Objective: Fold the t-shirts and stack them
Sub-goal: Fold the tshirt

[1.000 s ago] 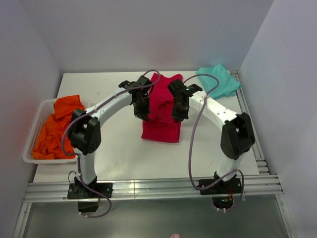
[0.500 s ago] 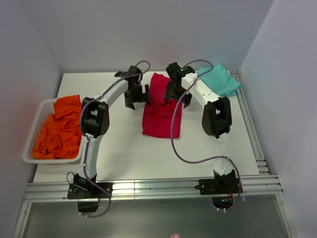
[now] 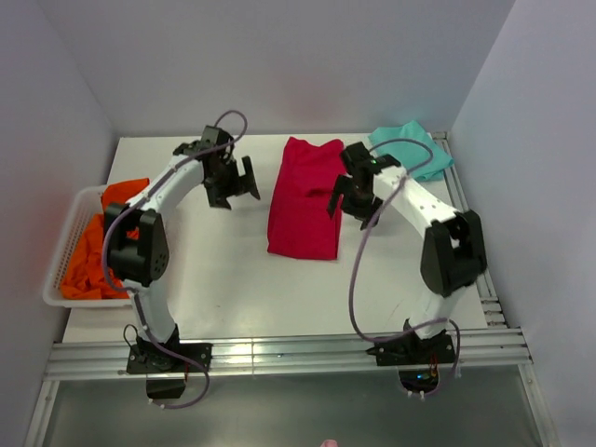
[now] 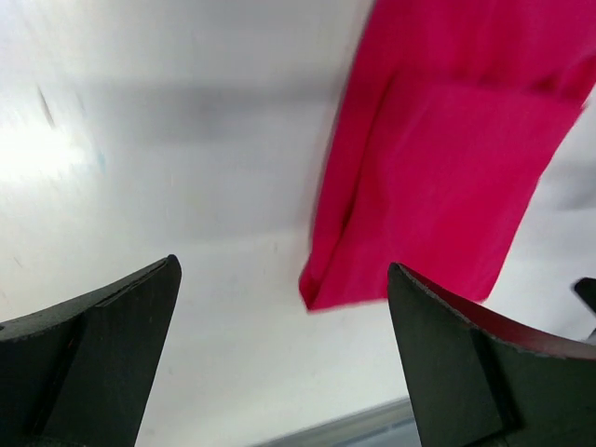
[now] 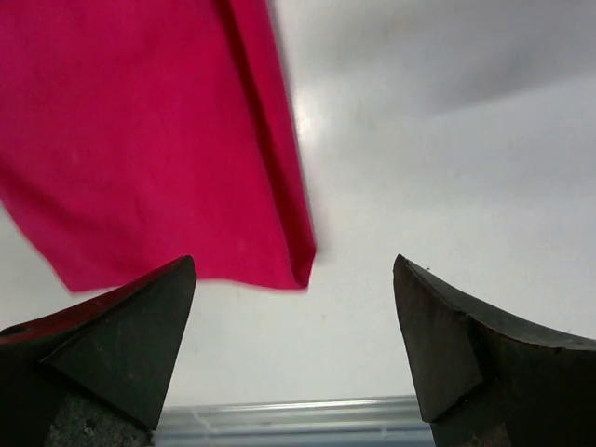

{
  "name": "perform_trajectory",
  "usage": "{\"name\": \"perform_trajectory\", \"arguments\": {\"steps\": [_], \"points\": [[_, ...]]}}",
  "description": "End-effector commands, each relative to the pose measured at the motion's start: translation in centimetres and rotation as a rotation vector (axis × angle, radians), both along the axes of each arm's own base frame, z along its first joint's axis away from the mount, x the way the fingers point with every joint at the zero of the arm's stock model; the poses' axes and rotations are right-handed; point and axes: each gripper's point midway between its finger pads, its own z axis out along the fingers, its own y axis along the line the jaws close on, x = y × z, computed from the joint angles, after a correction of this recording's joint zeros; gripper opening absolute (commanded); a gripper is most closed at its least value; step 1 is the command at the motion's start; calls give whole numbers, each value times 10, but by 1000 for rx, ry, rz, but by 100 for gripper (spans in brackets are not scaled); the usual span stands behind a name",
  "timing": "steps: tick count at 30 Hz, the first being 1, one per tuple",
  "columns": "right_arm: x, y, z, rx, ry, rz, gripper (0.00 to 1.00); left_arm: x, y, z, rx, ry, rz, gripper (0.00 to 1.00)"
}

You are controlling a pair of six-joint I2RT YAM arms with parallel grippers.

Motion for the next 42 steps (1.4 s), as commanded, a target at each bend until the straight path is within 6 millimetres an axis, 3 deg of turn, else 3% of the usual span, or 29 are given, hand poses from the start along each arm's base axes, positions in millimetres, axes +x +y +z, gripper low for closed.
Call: {"name": "perform_trajectory", "arguments": {"steps": [1,3,6,9,15,22,29,34,42], "points": [[-8,23,17,195,-137,32,93,-36,-17,-10,-58,22,-18,99],[-21,26,11,222,-129,40,91,-65,-26,-32,-56,78,-45,99],[-40,28,-9,229,-103,58,89,-90,-42,-43,-102,103,-45,100],[-49,33,-24,238,-88,80,89,-100,-53,-50,-121,111,-43,99],[-45,42,-48,265,-80,104,85,-85,-64,-52,-130,107,9,99],[-35,46,-55,256,-65,91,80,-67,-71,-50,-123,95,22,100],[-46,39,-57,246,-54,53,75,-83,-73,-60,-125,119,-10,97],[-57,34,-61,248,-50,41,59,-99,-64,-63,-115,120,-15,95],[-67,29,-76,236,-17,20,57,-117,-71,-81,-154,147,-40,95]]}}
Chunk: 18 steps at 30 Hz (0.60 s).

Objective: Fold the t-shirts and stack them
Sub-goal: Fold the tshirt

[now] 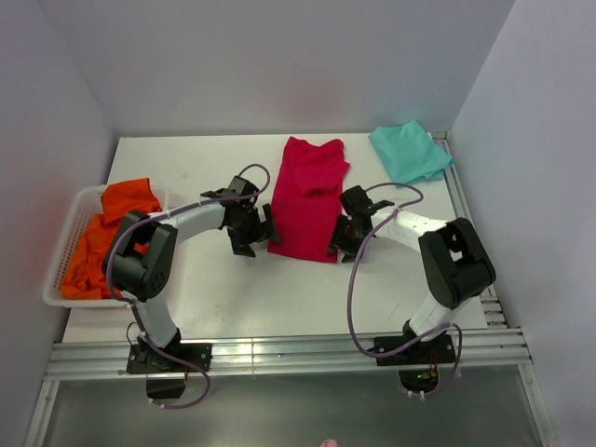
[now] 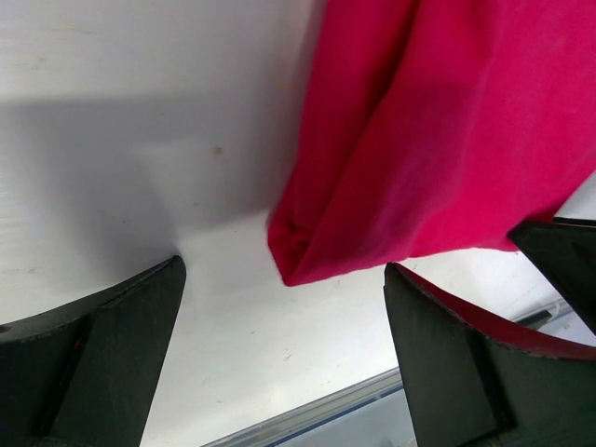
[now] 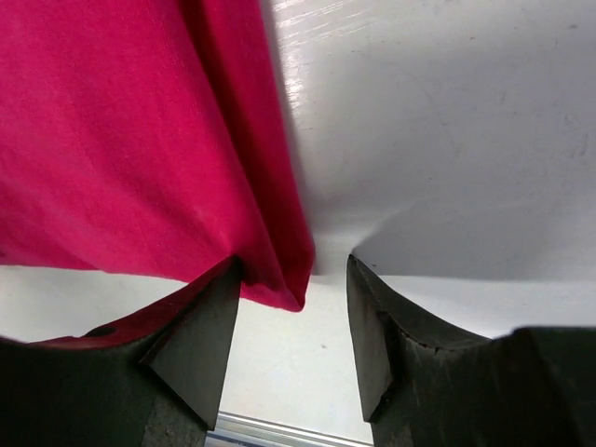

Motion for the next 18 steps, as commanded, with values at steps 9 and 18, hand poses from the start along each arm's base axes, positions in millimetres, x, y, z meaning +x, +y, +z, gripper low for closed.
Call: {"name": "perform_trajectory", "arguments": {"steps": [9,18], "points": [[7,1,-5,-17,-19,-15,50,6,-19,-1,-49,-38,-32,95],[9,1,-10,-31,-8,-29,39,0,-20,-11,-48,-20,-41,65]]}}
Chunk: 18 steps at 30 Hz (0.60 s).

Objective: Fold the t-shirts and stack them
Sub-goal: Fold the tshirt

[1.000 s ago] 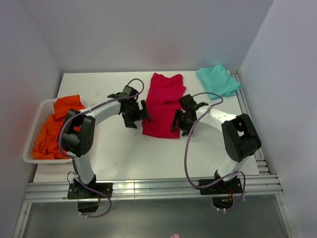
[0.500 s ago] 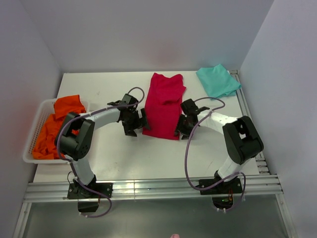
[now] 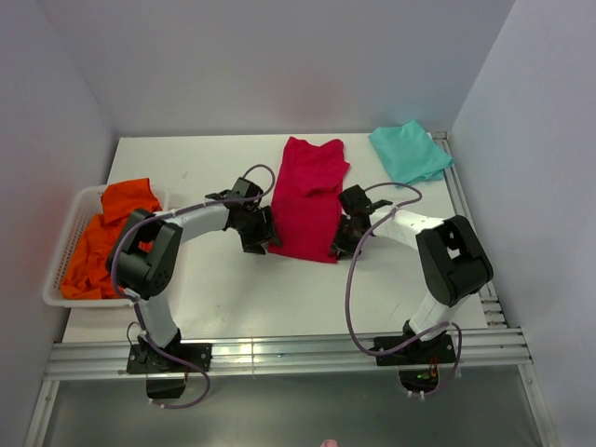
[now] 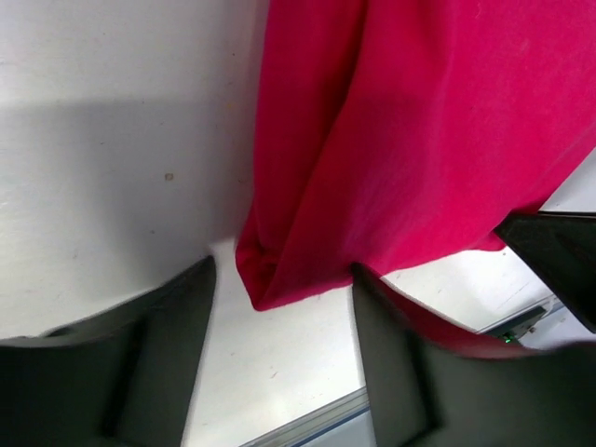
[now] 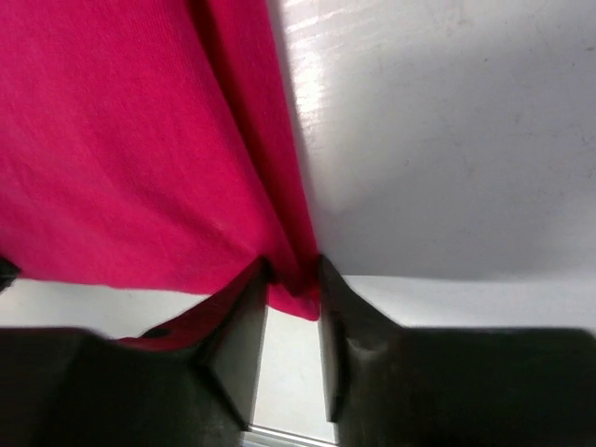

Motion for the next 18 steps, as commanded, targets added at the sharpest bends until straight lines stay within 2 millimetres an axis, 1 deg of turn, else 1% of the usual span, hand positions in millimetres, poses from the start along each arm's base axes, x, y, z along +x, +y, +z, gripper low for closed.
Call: {"name": "perform_trajectory", "arguments": {"steps": [1,3,4,5,6,7,8,10,11,13,14,15,16,18], "points": [[6,-3,-7,-37,-6,-17,32,-4,-4,-10,-2,7,-20,60],[6,-2,-8,-40,-2,-18,30,-3,-4,-11,-3,7,-21,51],[5,-2,-9,-41,0,-20,21,-3,-5,-11,-3,6,-24,46],[4,-2,-10,-43,4,-19,17,-3,-5,-11,-2,6,-26,45],[4,-2,-11,-45,10,-21,13,-3,-5,-11,-3,6,-28,43],[4,-2,-10,-45,7,-20,7,-4,-5,-12,1,7,-29,36],[3,-2,-11,-45,10,-22,1,-5,-5,-12,0,6,-31,35],[2,-2,-10,-48,11,-21,0,-5,-5,-12,-1,4,-33,29],[1,-2,-11,-50,12,-21,0,-4,-5,-11,-3,-1,-33,27],[0,-2,-10,-51,10,-20,0,-4,-4,-11,-1,-3,-35,19],[-1,-2,-10,-53,10,-19,0,-4,-4,-9,-2,-7,-38,13],[-1,-3,-9,-53,10,-19,0,-4,-4,-8,2,-11,-37,0],[-1,-3,-6,-53,4,-20,0,-4,-3,-7,6,-15,-38,0],[-4,-6,-3,-63,2,-14,0,-5,-1,4,5,-32,-47,0]]}}
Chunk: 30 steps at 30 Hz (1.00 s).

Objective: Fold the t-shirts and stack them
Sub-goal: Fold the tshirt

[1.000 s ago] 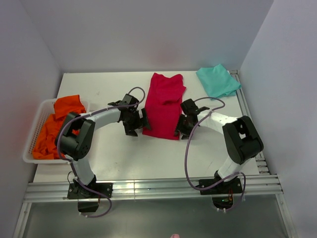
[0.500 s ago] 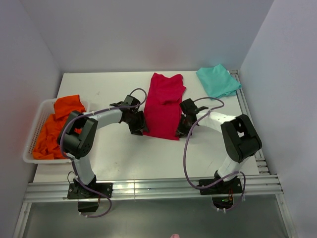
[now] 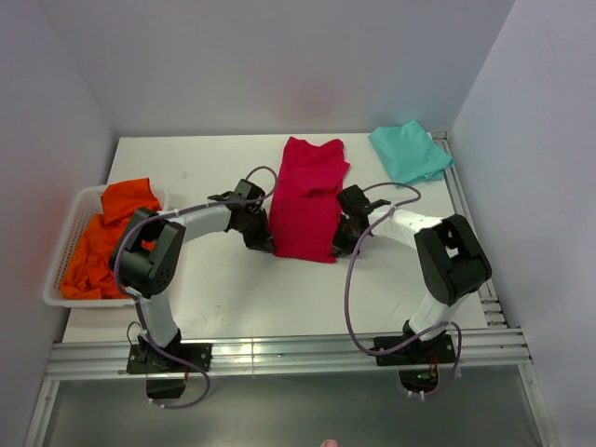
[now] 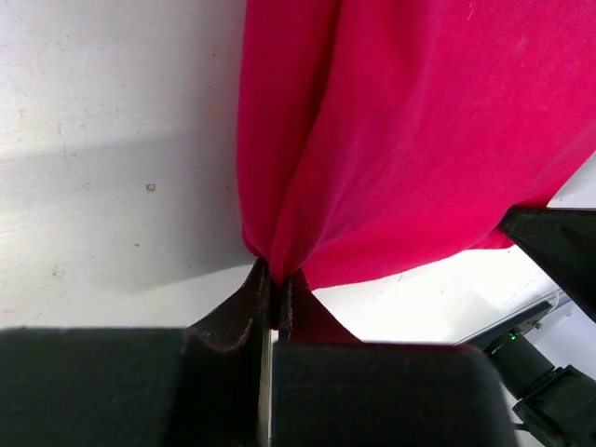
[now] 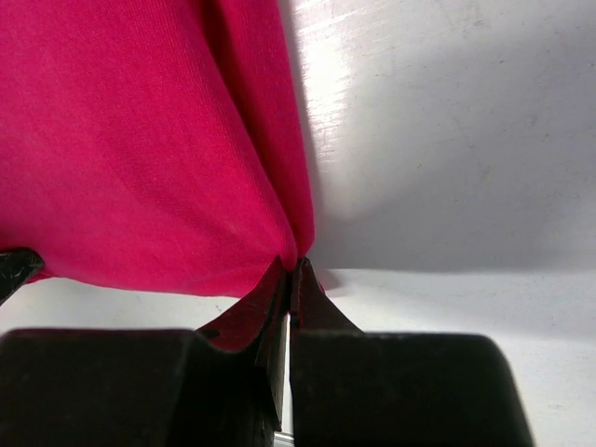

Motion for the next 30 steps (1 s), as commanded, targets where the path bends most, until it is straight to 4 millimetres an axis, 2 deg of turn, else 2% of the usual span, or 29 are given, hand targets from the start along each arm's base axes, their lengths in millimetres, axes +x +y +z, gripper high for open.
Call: {"name": "perform_trajectory", "arguments": {"steps": [1,3,4,5,7,8,10,16,18,22,25,30], "points": [[-6,-12,5,-68,-16,2,0,-4,7,15,22,-44,-19,0],[-11,-18,13,-86,-26,8,0,-7,13,31,34,-75,-22,0],[-12,-19,24,-79,-56,7,0,-9,18,34,51,-86,-24,0],[-18,-24,28,-91,-51,13,0,-14,23,44,59,-97,-26,0],[-26,-29,42,-87,-81,16,0,-22,32,48,77,-105,-32,0],[-33,-33,44,-94,-73,21,0,-25,34,58,71,-130,-33,0],[-44,-37,52,-77,-82,23,0,-37,43,58,90,-115,-37,0],[-80,-46,71,-24,-86,-9,0,-66,55,84,58,-118,-17,0],[-91,-51,76,-27,-73,-19,0,-69,57,92,53,-123,-4,0],[-103,-58,98,-21,-104,-25,0,-69,59,125,36,-156,21,0],[-111,-60,108,-13,-90,-19,0,-69,58,138,38,-143,23,0],[-128,-63,118,4,-61,-23,0,-74,58,149,37,-119,18,0]]}}
